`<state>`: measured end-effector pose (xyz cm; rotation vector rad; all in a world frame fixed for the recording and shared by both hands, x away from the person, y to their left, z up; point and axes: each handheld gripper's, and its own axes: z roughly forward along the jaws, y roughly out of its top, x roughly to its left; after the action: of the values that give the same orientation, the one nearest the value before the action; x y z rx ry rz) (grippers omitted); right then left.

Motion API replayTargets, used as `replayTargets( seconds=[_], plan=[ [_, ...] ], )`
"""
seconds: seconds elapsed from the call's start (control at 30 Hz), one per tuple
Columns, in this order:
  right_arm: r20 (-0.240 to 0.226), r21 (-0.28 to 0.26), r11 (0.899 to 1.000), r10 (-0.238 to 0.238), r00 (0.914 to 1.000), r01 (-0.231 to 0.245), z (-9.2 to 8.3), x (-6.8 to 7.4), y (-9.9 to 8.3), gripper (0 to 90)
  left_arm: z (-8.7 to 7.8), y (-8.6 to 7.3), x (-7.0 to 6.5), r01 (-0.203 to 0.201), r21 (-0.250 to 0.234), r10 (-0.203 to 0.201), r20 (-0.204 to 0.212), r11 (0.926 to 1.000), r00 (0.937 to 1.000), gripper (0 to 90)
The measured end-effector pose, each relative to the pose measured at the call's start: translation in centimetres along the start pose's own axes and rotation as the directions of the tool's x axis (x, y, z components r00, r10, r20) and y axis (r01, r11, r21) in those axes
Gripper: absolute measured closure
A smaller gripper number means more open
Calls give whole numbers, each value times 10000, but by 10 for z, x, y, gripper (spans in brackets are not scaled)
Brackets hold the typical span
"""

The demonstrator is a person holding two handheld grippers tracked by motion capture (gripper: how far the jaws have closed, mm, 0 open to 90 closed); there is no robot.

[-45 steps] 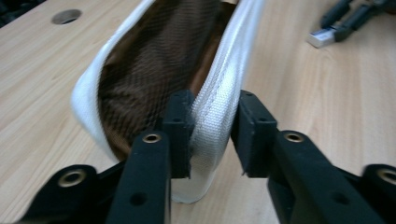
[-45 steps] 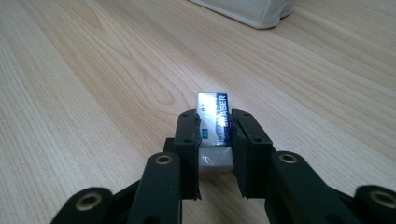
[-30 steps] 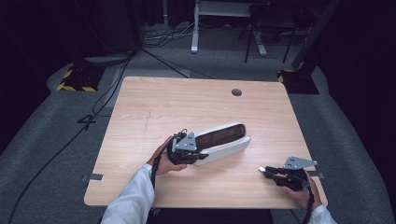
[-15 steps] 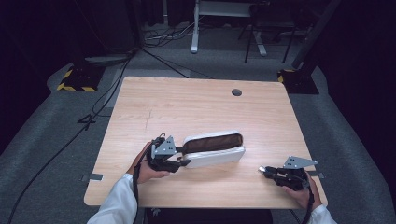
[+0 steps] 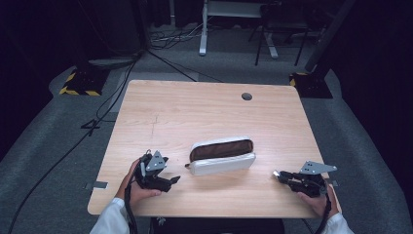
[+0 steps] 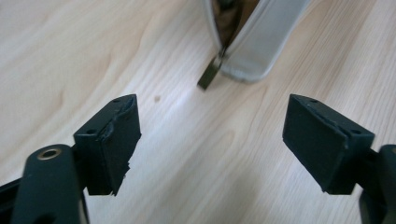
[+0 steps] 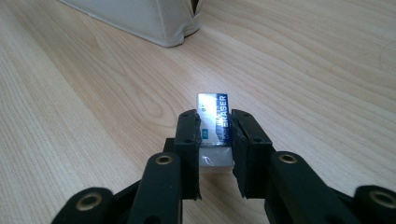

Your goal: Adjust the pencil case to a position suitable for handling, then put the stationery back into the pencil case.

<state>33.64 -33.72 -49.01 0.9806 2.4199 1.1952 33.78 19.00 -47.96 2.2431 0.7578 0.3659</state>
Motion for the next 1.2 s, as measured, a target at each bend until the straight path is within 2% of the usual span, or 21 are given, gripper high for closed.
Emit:
replayTargets(
  seconds=[0.07,0.17,0.3,0.43,0.5,0.53,0.63,0.87,1.1,1.2],
  plan=[
    [23,-86,10000,-6,10000,6,-2,-1,2,734,0,-6,0,210,174,-209,-73,9996,9998,169],
    [78,-222,9998,-8,10000,10,-5,-3,4,734,1,-14,-1,229,297,-226,-93,9993,9997,163],
    [139,-365,9993,-13,9999,18,-8,-5,8,734,5,-22,-5,233,763,-213,-263,9968,9994,164],
    [203,-572,9984,-37,9998,48,-13,-8,12,734,5,-25,-6,435,604,-423,-214,9972,9989,165],
    [212,-703,9975,-57,9998,72,-15,-9,16,734,5,-29,-6,765,480,-763,-67,9959,9971,165],
    [260,-761,9970,-90,9996,109,-17,-10,19,734,4,-31,-7,826,391,-822,-135,9958,9965,163],
    [286,-978,9950,-188,9994,215,-22,-13,26,734,3,-32,-10,895,399,-888,-192,9952,9959,165],
    [357,-1589,9849,-632,9974,681,-33,-18,55,734,0,-34,-12,920,394,-912,-210,9950,9956,164],
    [314,-1888,9762,-1023,9943,1065,-35,-16,81,734,1,-34,-11,908,415,-903,-153,9950,9958,156],
    [266,-1942,9713,-1347,9905,1373,-34,-11,95,734,1,-34,-11,892,399,-887,-140,9952,9960,155]
  ],
)
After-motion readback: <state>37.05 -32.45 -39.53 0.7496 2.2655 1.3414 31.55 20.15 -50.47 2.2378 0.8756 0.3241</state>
